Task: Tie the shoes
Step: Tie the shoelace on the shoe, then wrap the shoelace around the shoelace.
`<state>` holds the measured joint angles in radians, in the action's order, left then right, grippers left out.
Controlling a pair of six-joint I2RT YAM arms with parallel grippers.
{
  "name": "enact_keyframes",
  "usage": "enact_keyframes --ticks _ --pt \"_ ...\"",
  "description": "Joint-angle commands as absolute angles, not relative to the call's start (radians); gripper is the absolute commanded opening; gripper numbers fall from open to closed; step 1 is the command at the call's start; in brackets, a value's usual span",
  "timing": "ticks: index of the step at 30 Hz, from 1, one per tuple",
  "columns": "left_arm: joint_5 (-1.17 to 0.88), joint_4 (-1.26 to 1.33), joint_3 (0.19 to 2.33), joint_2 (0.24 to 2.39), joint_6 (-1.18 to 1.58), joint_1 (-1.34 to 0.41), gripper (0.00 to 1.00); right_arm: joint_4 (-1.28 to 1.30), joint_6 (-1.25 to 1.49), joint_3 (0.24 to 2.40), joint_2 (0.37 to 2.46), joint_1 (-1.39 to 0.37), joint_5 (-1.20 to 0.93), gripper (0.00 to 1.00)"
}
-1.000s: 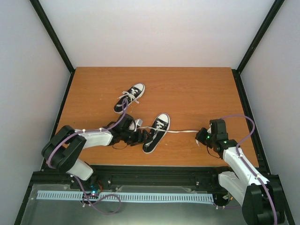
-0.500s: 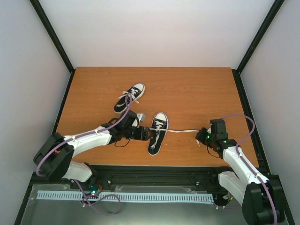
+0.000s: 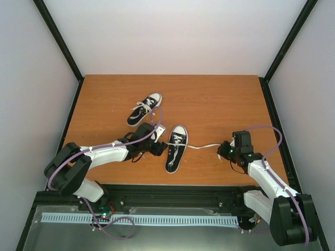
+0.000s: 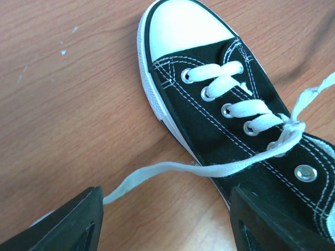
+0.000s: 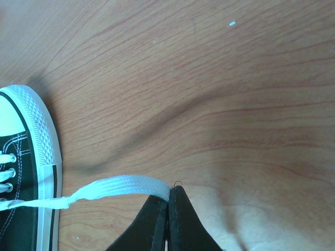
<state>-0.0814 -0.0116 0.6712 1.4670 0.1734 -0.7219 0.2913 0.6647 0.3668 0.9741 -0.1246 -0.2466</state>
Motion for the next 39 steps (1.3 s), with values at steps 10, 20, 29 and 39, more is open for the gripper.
enact_keyframes --ticks 10,20,29,39 --pt "-0.166 0.214 0.658 1.602 -0.101 -0.727 0.56 0.239 0.629 0.431 1.022 -0.119 -0.296 0.03" --pt "-0.154 0.256 0.683 1.643 -0.104 -0.727 0.28 0.241 0.62 0.425 1.031 -0.118 -0.296 0.03" --pt "-0.164 0.275 0.672 1.589 -0.077 -0.732 0.01 0.269 0.617 0.413 0.995 -0.118 -0.265 0.03" --pt "-0.284 0.283 0.647 1.451 0.008 -0.734 0.01 0.289 0.596 0.441 0.971 -0.118 -0.286 0.03"
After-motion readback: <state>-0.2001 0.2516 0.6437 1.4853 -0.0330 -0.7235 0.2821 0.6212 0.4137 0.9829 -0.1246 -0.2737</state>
